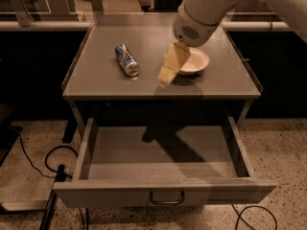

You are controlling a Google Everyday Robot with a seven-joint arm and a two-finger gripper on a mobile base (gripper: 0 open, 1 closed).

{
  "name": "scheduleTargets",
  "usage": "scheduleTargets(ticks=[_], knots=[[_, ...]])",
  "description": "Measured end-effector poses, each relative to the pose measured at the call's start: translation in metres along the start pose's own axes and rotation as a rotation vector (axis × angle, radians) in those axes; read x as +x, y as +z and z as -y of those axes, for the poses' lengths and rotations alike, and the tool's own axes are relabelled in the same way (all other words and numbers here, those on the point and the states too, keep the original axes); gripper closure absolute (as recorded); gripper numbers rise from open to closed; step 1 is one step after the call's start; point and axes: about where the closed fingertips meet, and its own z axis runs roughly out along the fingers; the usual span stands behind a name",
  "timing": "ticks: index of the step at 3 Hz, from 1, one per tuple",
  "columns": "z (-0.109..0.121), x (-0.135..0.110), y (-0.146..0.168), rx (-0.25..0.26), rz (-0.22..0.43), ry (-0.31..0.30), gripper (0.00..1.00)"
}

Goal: Place redbull can into top drawer

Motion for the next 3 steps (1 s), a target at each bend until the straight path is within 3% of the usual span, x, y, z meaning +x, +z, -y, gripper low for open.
scheduleTargets(ticks=[1,3], knots=[[0.02,-0.03,0.033,-0.03,0.03,0.033,0.0],[0.02,-0.04,0.049,-0.029,0.067,0.056,0.0]])
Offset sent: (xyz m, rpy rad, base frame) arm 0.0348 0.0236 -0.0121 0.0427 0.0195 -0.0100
